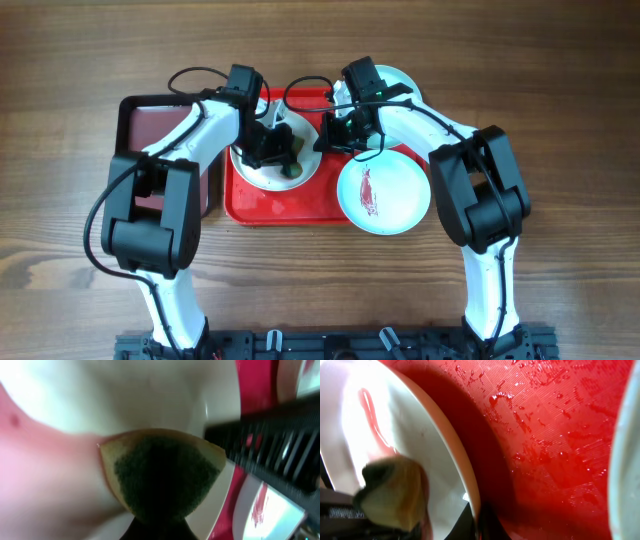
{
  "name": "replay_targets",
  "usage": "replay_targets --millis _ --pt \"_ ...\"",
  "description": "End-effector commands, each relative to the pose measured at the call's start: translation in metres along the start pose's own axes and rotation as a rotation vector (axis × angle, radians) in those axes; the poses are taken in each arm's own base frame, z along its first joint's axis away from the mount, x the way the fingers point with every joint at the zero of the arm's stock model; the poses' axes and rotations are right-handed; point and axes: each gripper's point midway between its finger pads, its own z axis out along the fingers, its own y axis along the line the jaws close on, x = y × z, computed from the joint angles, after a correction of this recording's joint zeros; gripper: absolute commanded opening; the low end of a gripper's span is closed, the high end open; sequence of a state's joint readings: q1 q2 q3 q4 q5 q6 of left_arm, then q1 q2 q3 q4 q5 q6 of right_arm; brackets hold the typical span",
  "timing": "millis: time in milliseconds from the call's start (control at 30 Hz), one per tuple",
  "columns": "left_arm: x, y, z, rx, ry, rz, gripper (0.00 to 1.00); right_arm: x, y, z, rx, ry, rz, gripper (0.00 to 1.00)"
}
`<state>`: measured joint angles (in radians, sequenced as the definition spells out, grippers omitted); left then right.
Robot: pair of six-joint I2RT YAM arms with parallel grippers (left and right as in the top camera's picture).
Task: Clean dirty plates on tray and stack at the side
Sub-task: 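Scrub the white plate with the sponge while right gripper holds it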
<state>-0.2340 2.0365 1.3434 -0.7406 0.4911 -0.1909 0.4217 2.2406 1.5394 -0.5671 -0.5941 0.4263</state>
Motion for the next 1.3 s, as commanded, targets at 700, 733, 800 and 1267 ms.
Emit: replay_targets --millis 700,733,800,1267 --pt "0.045 -0.02 0.02 -0.003 0.167 -0.071 0.04 0.0 -0.014 0.016 0.023 0.01 0.03 0.05" --pt "0.04 -0.022 0.022 -0.004 0.142 -0.05 0.04 0.0 -0.014 0.016 0.023 0.01 0.029 0.04" --pt "0.027 -0.025 0.025 -0.001 0.09 -0.025 0.04 0.0 -0.014 0.016 0.023 0.01 0.029 0.04" --pt "-0.022 0.083 -0.013 -0.55 -0.299 -0.446 0.04 0.001 -0.014 0.016 0.025 0.013 0.032 0.04"
